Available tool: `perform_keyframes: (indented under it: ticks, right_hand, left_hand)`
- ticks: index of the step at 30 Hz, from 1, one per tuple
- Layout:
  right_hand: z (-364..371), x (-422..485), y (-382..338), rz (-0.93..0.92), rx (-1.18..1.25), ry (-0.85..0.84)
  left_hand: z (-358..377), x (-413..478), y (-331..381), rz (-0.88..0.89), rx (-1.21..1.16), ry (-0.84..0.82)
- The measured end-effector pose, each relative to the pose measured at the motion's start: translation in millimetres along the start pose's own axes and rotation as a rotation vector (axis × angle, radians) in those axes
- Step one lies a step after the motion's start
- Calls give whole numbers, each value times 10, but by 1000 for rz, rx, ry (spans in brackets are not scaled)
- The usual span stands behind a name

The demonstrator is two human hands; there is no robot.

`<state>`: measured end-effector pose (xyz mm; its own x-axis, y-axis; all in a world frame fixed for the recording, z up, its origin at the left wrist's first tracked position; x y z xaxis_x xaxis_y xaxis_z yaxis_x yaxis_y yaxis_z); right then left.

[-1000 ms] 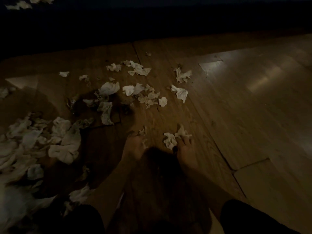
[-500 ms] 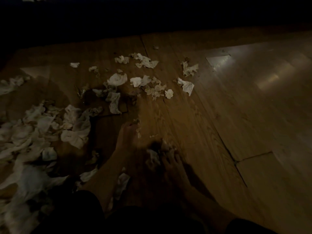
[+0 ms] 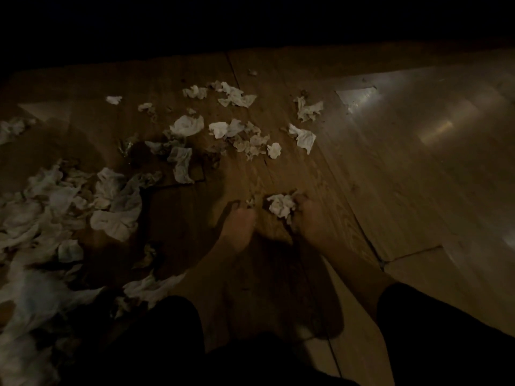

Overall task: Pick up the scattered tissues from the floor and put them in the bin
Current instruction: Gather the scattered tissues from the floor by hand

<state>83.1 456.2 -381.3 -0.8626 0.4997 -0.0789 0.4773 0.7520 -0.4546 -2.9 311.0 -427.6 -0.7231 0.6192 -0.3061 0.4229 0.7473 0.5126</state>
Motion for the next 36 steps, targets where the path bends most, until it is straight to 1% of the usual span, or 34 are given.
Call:
perform_keyframes:
  ticks: [2, 3, 4, 5, 6, 7, 8, 9, 10, 11, 12, 13, 15, 16, 18, 20, 21, 22, 23, 24, 25, 26, 27, 29, 30, 31, 33, 34, 36]
  right_hand:
    - [-66, 95, -41, -26, -21, 49]
    - [-90, 115, -104, -38, -29, 51]
    - [-103, 136, -185, -44, -26, 52]
    - [-83, 168, -252, -31, -11, 33]
    - [-40, 197, -352, -37, 1, 13]
    - [18, 230, -496, -59, 18, -10]
    - [111, 273, -650, -92, 46, -29]
    - [206, 304, -814, -120, 74, -47]
    - [302, 324, -986, -149, 94, -57]
    - [397, 335, -1160, -181, 97, -64]
    - [496, 339, -1351, -216, 91, -79]
    - [613, 335, -1535, -240, 92, -121]
    - [870, 320, -1885, -283, 132, -231]
    - [967, 322, -2039, -308, 153, -254]
    - [1075, 334, -2277, -354, 191, -249]
    - [1183, 337, -2415, -381, 201, -261]
    - [1237, 341, -2452, -393, 191, -271]
    - [1273, 338, -2476, -406, 184, -275]
    - [1296, 338, -2483, -416, 182, -273]
    - [1312, 342, -2480, -427, 177, -265]
    - [1328, 344, -2459, -433, 167, -266]
    - [1355, 352, -2424, -432, 161, -271]
    - [1362, 357, -2379, -420, 161, -275]
    - [1373, 362, -2298, -404, 165, -275]
    - [1386, 361, -2265, -400, 156, -276]
    - [1400, 363, -2237, -390, 146, -280]
    - [1399, 352, -2227, -395, 161, -268]
    - [1393, 349, -2234, -404, 178, -258]
    - [1382, 341, -2252, -422, 185, -244]
  left_hand:
    - [-16, 51, -158, -25, 37, -2]
    - [-58, 35, -236, -45, 27, -11]
    - [-156, -36, -358, -105, -54, -16]
    - [-245, -112, -439, -112, -45, -30]
    - [-420, -193, -479, -52, 41, 71]
    - [-615, -272, -593, -43, 70, 205]
    - [-768, -363, -730, -60, 21, 300]
    - [-924, -478, -824, -51, -10, 355]
    - [-1030, -570, -970, -58, -60, 380]
    - [-1121, -681, -1081, -102, -93, 357]
    - [-1212, -786, -1208, -141, -72, 358]
    - [-1347, -902, -1325, -167, -9, 414]
    - [-1421, -1075, -1468, -133, 18, 474]
    - [-1366, -1141, -1563, -132, 48, 445]
    - [-1160, -1199, -1648, -146, 55, 319]
    - [-982, -1205, -1689, -127, 32, 266]
    - [-876, -1183, -1718, -136, 86, 229]
    - [-817, -1159, -1709, -146, 192, 185]
    - [-767, -1164, -1760, -200, 226, 144]
    - [-793, -1191, -1753, -218, 199, 166]
    - [-712, -1204, -1806, -237, 85, 107]
    - [-624, -1219, -1871, -242, 35, 42]
    - [-672, -1221, -1851, -217, 82, 89]
    - [-773, -1288, -1859, -226, 192, 155]
    - [-817, -1318, -1873, -234, 242, 150]
    - [-838, -1352, -1881, -210, 262, 155]
    - [-942, -1450, -1868, -148, 175, 219]
    - [-963, -1492, -1814, -87, 106, 265]
    - [-973, -1671, -1538, 181, 45, 372]
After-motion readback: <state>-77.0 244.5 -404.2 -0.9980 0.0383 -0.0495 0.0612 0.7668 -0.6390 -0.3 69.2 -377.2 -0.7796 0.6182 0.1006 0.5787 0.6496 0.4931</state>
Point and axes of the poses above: each hand's wrist, its own x-axis towards the middle knuckle, its own z-axis out of the palm, y = z × x, the point moved 10 cm from there along x, towards the middle knuckle, and after that the axes turned 1 degree about -z, right-handed, at the moved point
